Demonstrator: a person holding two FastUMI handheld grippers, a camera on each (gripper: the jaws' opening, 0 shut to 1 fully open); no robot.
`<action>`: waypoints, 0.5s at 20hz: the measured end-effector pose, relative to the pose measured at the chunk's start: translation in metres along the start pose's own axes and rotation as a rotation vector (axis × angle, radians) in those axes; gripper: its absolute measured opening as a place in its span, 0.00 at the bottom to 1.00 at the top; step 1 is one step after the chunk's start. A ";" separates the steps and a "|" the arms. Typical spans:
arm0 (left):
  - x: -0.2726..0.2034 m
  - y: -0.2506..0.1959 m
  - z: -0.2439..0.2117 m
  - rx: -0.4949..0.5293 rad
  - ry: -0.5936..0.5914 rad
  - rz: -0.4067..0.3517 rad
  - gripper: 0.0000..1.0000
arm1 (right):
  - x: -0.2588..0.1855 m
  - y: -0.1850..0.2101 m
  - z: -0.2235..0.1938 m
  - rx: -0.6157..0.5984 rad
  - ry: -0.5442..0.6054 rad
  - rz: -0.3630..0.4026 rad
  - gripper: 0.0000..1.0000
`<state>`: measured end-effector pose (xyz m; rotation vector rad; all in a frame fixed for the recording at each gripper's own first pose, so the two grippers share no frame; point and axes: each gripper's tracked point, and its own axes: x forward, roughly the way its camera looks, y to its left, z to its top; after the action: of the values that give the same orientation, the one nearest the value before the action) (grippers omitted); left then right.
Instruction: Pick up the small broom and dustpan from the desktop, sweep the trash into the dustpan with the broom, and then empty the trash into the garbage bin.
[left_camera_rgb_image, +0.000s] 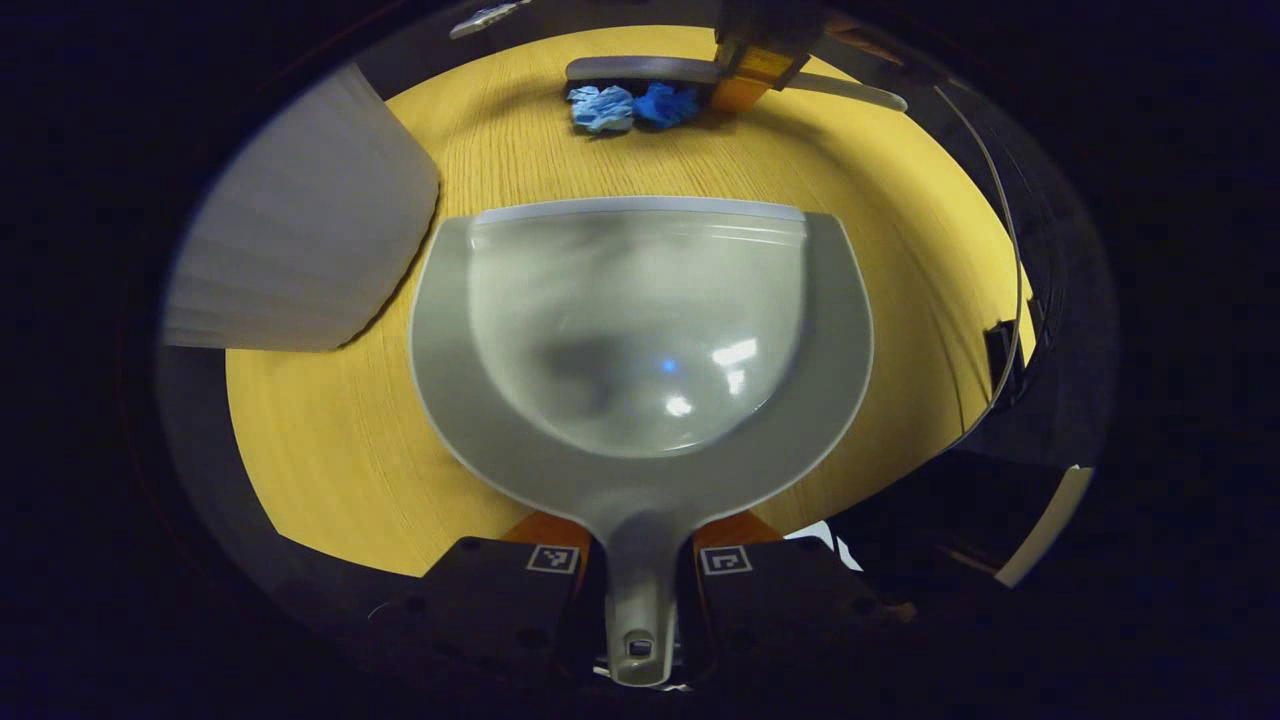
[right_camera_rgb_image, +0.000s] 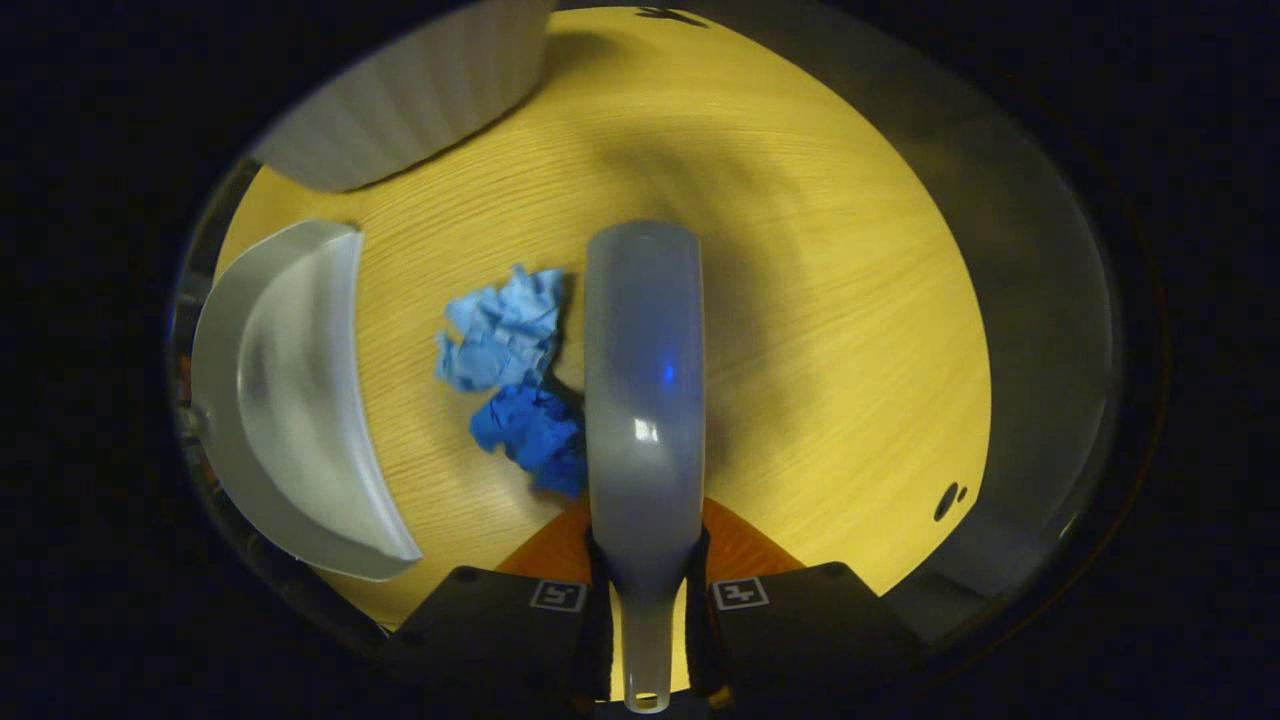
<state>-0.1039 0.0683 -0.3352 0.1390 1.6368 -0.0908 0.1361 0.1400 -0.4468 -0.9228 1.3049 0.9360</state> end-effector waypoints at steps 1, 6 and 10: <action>-0.001 0.000 0.000 -0.001 0.000 -0.003 0.28 | -0.005 0.011 -0.007 -0.059 0.014 0.033 0.31; 0.005 0.004 -0.002 0.076 -0.041 0.005 0.27 | -0.023 0.069 -0.038 -0.144 0.042 0.299 0.36; 0.008 0.006 -0.004 0.081 -0.076 0.024 0.28 | -0.026 0.078 -0.037 0.044 0.012 0.525 0.32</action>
<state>-0.1075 0.0747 -0.3426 0.2149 1.5560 -0.1420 0.0492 0.1323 -0.4248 -0.5559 1.6083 1.2959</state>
